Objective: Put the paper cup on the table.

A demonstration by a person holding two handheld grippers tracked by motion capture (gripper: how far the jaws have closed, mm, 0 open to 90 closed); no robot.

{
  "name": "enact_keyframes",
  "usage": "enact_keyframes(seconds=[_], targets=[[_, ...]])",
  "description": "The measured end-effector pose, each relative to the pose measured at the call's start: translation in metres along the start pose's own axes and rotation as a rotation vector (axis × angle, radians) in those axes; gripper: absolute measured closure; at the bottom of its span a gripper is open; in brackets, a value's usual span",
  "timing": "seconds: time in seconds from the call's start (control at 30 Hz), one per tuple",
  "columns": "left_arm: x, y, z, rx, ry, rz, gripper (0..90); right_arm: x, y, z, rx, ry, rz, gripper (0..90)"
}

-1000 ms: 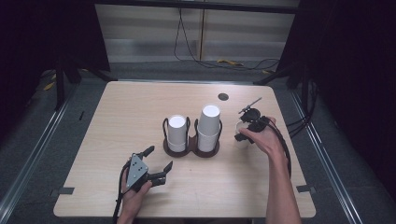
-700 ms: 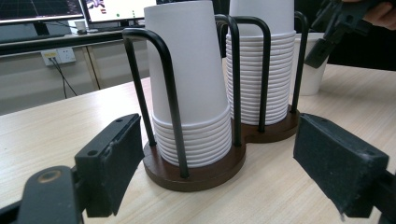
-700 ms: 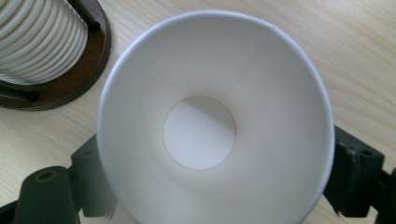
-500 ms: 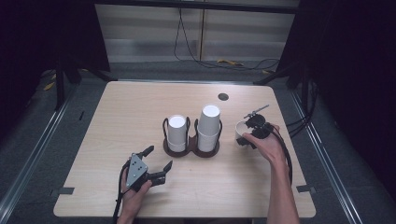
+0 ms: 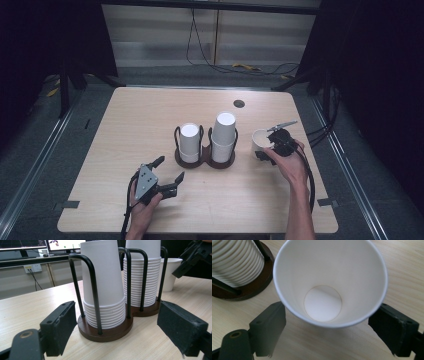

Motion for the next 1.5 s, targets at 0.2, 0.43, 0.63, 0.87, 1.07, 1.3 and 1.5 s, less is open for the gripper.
enact_keyframes(seconds=[0.2, 0.43, 0.63, 0.87, 1.07, 1.3, 1.5], targets=[[0.0, 0.0, 0.0, 0.0, -0.006, 0.0, 15.7, -0.006, -0.005, -0.01, 0.072, 0.033, -0.026, 14.5], [-0.001, 0.001, 0.0, -0.004, -0.015, 0.006, 15.8, -0.02, -0.011, -0.025, 0.152, 0.045, -0.092, 14.5], [-0.001, 0.001, 0.0, -0.011, -0.017, 0.008, 15.8, -0.033, -0.015, -0.044, 0.245, 0.067, -0.109, 13.7], [-0.001, 0.001, 0.0, -0.013, -0.016, 0.01, 15.7, -0.048, -0.015, -0.059, 0.382, 0.066, -0.08, 13.5], [-0.001, 0.001, 0.0, -0.012, -0.02, 0.016, 15.7, -0.067, -0.013, -0.064, 0.504, 0.028, -0.054, 13.4], [-0.001, 0.001, 0.0, -0.01, -0.021, 0.011, 15.6, -0.093, -0.008, -0.067, 0.654, 0.012, -0.002, 13.3], [-0.002, 0.0, 0.0, -0.005, -0.028, 0.016, 15.7, -0.118, 0.006, -0.065, 0.697, -0.021, 0.028, 13.4]])
Point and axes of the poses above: each handheld gripper's, and its own axes: y roughly forward along the jaws, z roughly out of its top, x roughly to its right, the point moved 3 cm from there along y, roughly forward along the jaws, and after that the axes turned 8 degrees about z, right-handed, at the moved point
